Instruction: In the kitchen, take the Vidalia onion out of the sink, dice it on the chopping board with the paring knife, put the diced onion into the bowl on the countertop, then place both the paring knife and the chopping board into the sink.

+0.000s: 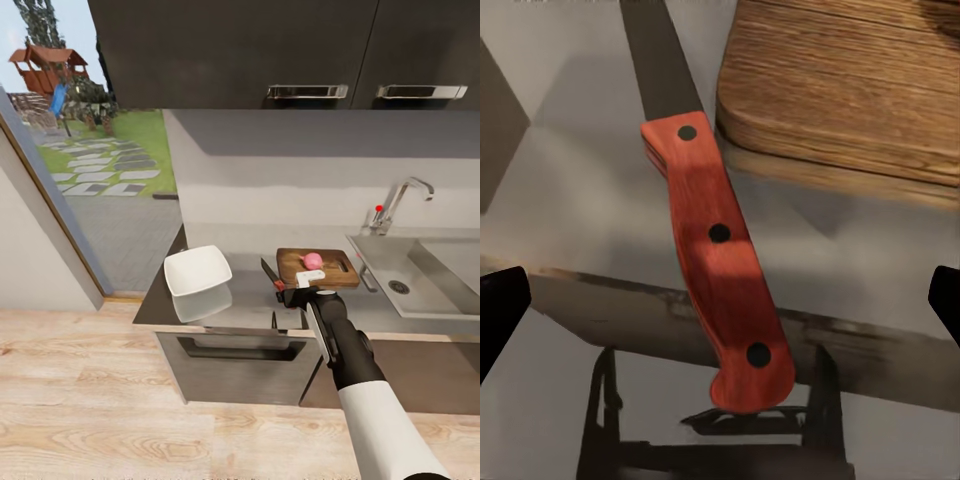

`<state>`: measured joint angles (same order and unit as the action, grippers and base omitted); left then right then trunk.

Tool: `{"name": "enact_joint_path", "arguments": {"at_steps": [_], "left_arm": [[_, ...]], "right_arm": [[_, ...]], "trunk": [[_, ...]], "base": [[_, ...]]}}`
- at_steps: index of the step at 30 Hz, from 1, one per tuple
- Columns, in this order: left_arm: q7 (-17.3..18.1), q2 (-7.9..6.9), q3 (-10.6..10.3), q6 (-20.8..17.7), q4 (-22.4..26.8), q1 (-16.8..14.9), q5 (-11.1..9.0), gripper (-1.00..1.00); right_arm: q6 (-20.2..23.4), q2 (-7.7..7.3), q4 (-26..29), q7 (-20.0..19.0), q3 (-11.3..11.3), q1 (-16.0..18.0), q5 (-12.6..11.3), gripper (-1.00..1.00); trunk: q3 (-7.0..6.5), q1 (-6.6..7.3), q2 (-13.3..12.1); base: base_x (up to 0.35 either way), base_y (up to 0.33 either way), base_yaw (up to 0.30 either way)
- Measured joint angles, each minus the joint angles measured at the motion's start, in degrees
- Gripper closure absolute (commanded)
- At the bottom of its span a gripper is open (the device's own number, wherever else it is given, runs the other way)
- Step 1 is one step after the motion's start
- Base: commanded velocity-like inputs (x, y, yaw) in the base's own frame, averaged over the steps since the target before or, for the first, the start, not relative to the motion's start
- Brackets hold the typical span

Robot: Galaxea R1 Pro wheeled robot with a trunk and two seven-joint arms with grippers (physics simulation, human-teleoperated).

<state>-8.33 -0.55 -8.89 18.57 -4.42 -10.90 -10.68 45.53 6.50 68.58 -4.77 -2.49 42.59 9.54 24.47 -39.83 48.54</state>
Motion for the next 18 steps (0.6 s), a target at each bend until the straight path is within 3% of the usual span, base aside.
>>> {"name": "enact_joint_path", "arguments": {"at_steps": [18], "left_arm": [[0.0,0.00,0.0,0.0,0.0,0.0,0.0,-1.00]], "right_arm": [[-1.7,-0.02,0.0,0.0,0.2,0.0,0.0,-1.00]], "trunk": [[0.30,0.00,0.0]], "base": [[0.000,0.000,0.000]]}}
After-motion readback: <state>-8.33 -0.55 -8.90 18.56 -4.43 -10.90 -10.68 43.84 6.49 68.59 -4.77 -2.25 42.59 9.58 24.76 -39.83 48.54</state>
